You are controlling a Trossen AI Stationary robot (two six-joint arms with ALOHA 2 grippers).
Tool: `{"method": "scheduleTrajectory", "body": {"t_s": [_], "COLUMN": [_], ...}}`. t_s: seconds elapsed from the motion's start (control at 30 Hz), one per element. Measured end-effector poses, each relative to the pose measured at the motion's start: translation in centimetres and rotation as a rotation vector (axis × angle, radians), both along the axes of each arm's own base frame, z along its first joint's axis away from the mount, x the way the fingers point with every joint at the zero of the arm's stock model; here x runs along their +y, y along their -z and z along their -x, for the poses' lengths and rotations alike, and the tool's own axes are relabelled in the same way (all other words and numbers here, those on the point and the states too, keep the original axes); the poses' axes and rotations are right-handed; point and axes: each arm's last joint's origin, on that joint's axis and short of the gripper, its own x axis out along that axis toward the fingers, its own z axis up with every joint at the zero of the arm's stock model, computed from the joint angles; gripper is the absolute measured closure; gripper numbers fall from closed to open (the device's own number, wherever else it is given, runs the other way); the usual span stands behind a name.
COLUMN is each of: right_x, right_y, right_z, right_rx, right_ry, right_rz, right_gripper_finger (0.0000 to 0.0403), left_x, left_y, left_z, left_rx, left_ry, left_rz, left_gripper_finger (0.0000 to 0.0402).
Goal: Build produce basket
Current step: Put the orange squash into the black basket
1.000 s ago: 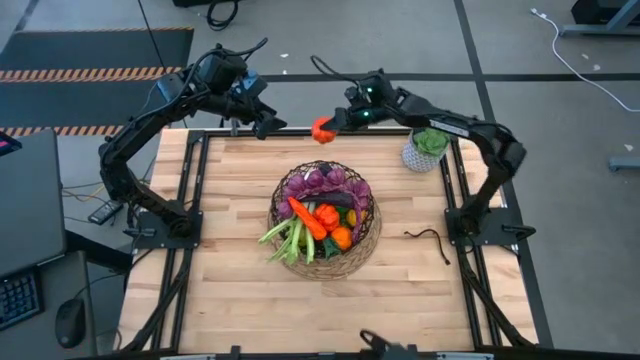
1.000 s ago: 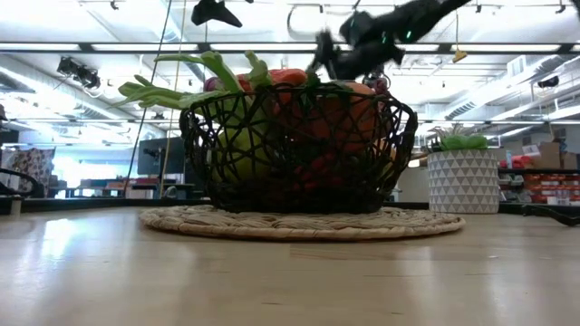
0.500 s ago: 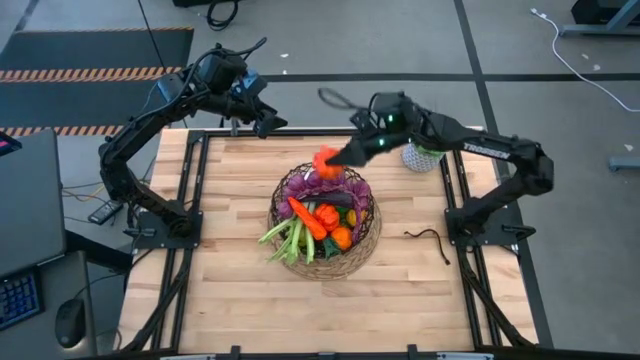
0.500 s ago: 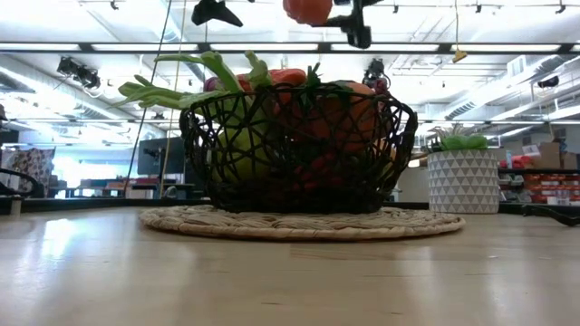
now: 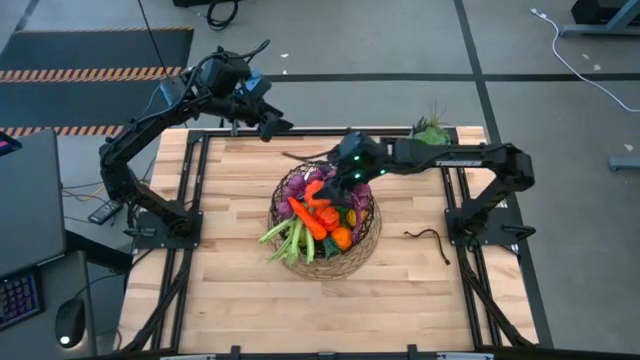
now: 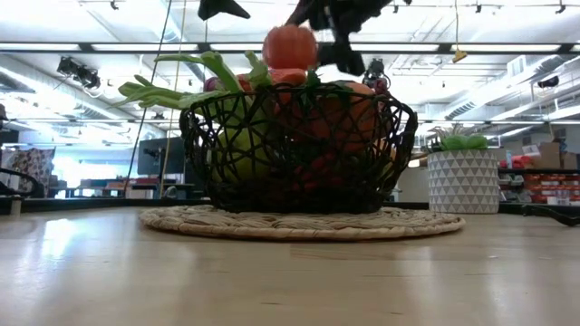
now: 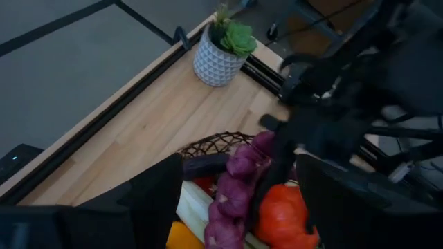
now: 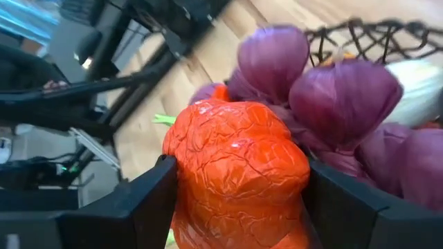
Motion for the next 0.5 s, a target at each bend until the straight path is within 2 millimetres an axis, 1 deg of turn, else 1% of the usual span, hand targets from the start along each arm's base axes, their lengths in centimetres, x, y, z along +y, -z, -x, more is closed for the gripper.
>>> {"method": "scheduleTrajectory", "body": {"t_s": [0.17,0.27,0.4,0.5], "right_x": [0.0,0.1,0.0,-0.5], "right_y": [2.0,2.6,2.5,1.6], "right_z": [-1.2,-1.7,-1.6,-1.1], "right_rx": [0.057,0.068,0.053,0.022], "right_ry": [-0.028,-0.067,-0.084,-0.071], "right_rz": [-0.03,-0.055,-0.07,-0.063], "right_gripper_finger": [0.012,0.0115,0.009,0.0064], "left_x": [-0.8,-1.1,-1.3,-1.3], "left_y": [0.0,0.0,0.0,0.0], "left_z": [-0.4,-0.6,-0.7,-0.7], "left_rx": [-0.002,-0.003,-0.001,0.0], "left_ry": [0.027,0.034,0.037,0.034], "left_rz": [0.007,0.017,0.01,0.008], "left_gripper_finger": [0.0116,0.0116,0.0116,0.0116]}}
